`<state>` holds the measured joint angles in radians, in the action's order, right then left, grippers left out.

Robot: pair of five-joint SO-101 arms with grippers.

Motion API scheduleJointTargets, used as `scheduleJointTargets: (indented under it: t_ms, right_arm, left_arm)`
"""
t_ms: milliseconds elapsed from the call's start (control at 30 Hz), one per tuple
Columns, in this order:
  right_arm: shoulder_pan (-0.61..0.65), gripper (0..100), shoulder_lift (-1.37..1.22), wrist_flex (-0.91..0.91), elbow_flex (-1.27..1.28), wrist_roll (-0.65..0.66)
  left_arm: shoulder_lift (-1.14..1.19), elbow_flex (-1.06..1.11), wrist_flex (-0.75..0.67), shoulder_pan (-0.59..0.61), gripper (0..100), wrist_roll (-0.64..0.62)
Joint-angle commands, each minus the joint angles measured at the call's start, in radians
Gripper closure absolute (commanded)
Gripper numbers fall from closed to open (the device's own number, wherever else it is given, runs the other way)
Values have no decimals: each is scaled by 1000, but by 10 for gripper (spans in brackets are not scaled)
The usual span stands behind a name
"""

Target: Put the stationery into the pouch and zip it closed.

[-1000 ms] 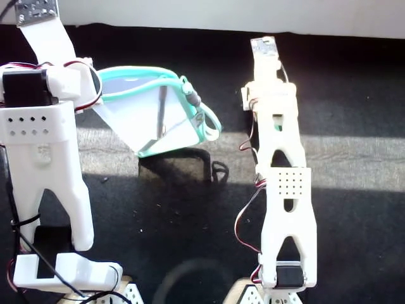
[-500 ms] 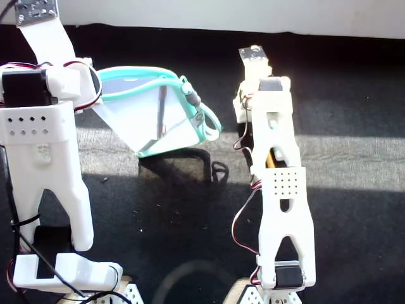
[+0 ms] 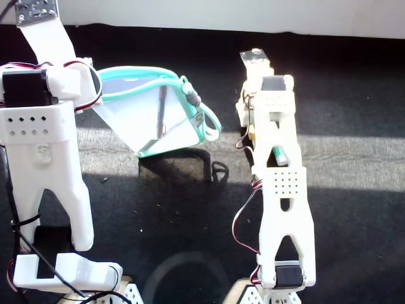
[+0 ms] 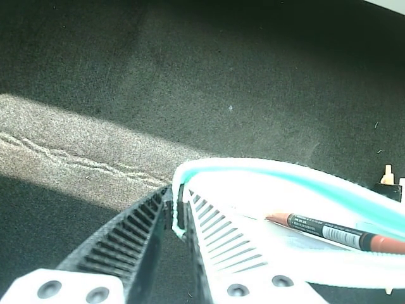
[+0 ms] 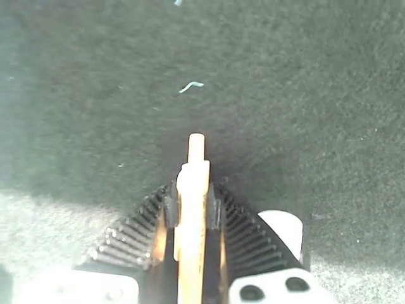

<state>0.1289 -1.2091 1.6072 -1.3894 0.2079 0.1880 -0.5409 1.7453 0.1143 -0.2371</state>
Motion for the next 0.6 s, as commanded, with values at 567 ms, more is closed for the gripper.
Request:
scheduleJointTargets:
  t_ms: [567]
  right_arm:
    - [179,994,773,137,-364,-87]
  left_arm:
    - [101,22,15,-68,991,-5]
